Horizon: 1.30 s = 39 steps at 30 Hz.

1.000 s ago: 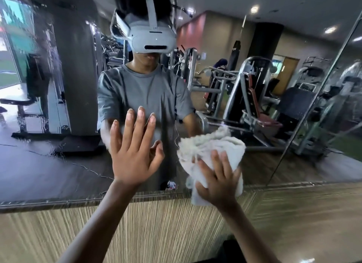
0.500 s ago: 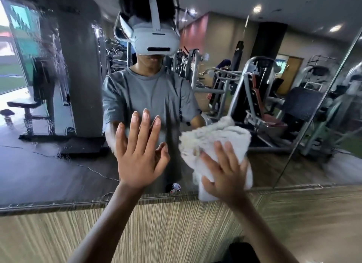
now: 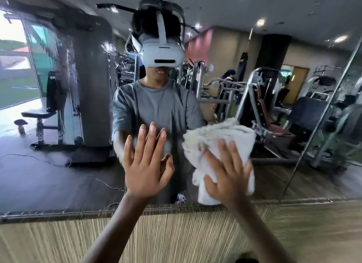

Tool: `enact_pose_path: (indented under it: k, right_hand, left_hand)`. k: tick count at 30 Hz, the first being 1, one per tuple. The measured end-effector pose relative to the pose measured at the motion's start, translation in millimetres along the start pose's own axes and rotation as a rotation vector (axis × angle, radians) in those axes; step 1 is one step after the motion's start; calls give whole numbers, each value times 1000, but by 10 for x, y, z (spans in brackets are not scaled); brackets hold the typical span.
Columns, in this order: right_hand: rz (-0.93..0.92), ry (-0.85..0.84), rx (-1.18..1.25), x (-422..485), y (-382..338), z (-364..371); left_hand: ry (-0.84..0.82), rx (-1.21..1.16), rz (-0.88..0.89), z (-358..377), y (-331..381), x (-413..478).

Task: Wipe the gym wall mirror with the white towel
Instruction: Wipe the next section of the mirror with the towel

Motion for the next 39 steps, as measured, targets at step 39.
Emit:
enact_pose_path:
  k: [39]
  right_hand:
    - [553, 171, 154, 2454, 1221, -936]
  left_hand:
    - [117, -121, -2, -496, -70, 2351]
Point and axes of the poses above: each hand's wrist, its own x-axis towards the middle knuckle, its own z-axis out of the palm, y = z × x, the point moved 10 cm from there along x, towards the middle knuckle
